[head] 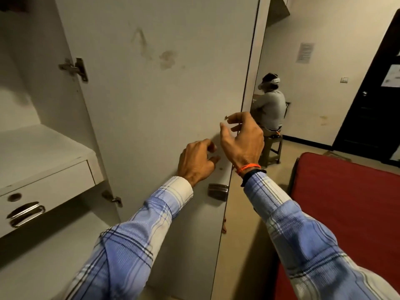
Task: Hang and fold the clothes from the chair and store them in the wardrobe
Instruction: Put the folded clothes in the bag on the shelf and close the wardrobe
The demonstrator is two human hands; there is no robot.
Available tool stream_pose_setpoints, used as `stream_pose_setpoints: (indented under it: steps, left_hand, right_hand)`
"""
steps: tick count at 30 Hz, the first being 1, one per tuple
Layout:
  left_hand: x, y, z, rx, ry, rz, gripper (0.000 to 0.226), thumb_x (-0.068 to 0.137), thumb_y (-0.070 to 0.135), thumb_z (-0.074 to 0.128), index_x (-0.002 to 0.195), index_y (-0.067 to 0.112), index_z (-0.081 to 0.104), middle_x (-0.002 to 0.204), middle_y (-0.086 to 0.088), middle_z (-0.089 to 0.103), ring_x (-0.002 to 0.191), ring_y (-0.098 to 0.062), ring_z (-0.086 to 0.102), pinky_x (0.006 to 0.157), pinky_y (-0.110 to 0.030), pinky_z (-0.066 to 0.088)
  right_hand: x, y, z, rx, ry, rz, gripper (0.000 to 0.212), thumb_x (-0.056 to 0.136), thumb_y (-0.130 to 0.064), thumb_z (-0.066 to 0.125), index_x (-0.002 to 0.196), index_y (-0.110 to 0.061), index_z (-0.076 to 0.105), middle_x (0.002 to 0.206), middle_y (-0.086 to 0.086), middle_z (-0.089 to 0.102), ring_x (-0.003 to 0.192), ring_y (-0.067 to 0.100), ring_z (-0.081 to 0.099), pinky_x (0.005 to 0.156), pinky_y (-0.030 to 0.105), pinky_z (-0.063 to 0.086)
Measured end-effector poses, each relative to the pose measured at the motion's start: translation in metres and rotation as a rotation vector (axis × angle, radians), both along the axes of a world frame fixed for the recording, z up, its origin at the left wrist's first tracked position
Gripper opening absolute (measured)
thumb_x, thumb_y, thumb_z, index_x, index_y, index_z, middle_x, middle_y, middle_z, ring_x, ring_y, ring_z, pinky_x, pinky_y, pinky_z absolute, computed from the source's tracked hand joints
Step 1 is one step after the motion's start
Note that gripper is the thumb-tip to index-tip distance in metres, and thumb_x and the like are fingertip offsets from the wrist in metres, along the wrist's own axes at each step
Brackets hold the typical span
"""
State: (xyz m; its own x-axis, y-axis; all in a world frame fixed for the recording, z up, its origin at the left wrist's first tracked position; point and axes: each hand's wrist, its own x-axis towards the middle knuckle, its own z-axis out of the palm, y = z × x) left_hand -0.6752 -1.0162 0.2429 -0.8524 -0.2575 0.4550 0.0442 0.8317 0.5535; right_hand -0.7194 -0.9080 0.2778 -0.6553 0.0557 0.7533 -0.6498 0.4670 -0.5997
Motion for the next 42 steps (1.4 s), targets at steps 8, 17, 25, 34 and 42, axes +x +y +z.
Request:
stream_pose_setpoints:
  steps: [8, 17, 25, 34, 42]
  left_hand:
    - [-0.026, 0.036, 0.004, -0.036, -0.011, 0.131, 0.028, 0.081, 0.022, 0.074, 0.107, 0.017, 0.064, 0.106, -0.003, 0.070, 0.095, -0.022, 0.065, 0.087, -0.038, 0.055]
    - [0.009, 0.053, 0.011, -0.008, -0.053, 0.162, 0.044, 0.080, 0.032, 0.078, 0.116, 0.014, 0.061, 0.115, -0.005, 0.066, 0.103, -0.021, 0.062, 0.092, -0.038, 0.053]
    - [0.101, 0.039, 0.006, 0.049, 0.011, 0.191, 0.034, 0.083, 0.042, 0.074, 0.100, 0.017, 0.057, 0.101, -0.001, 0.063, 0.093, -0.017, 0.061, 0.086, -0.033, 0.054]
    - [0.254, -0.023, 0.007, 0.051, 0.005, 0.294, 0.045, 0.078, 0.051, 0.074, 0.098, 0.017, 0.055, 0.094, -0.001, 0.062, 0.084, -0.019, 0.061, 0.075, -0.034, 0.055]
    - [0.389, -0.117, 0.004, 0.129, 0.037, 0.504, 0.042, 0.083, 0.044, 0.073, 0.110, 0.017, 0.058, 0.095, 0.004, 0.064, 0.081, -0.012, 0.062, 0.076, -0.029, 0.054]
  right_hand:
    - [-0.051, 0.013, 0.019, -0.124, -0.481, 0.458, 0.073, 0.086, -0.054, 0.066, 0.139, -0.012, 0.040, 0.136, 0.007, 0.049, 0.118, 0.017, 0.049, 0.100, 0.031, 0.041]
    - [-0.022, 0.027, 0.026, -0.024, -0.652, 0.742, 0.101, 0.079, -0.081, 0.041, 0.151, -0.012, 0.027, 0.157, 0.008, 0.029, 0.144, 0.024, 0.028, 0.115, 0.040, 0.022]
    - [0.072, 0.028, 0.007, -0.234, -0.671, 0.888, 0.070, 0.095, -0.067, 0.026, 0.147, -0.020, 0.040, 0.144, -0.002, 0.050, 0.122, 0.007, 0.051, 0.107, 0.033, 0.033]
    - [0.207, -0.037, -0.001, -0.155, -0.570, 0.945, 0.044, 0.089, -0.058, 0.047, 0.098, -0.018, 0.061, 0.097, 0.004, 0.066, 0.092, 0.021, 0.062, 0.098, 0.049, 0.046]
    - [0.299, -0.151, -0.019, -0.035, -0.402, 1.078, 0.015, 0.093, -0.032, 0.056, 0.097, -0.020, 0.063, 0.086, -0.005, 0.066, 0.083, 0.016, 0.064, 0.088, 0.045, 0.054]
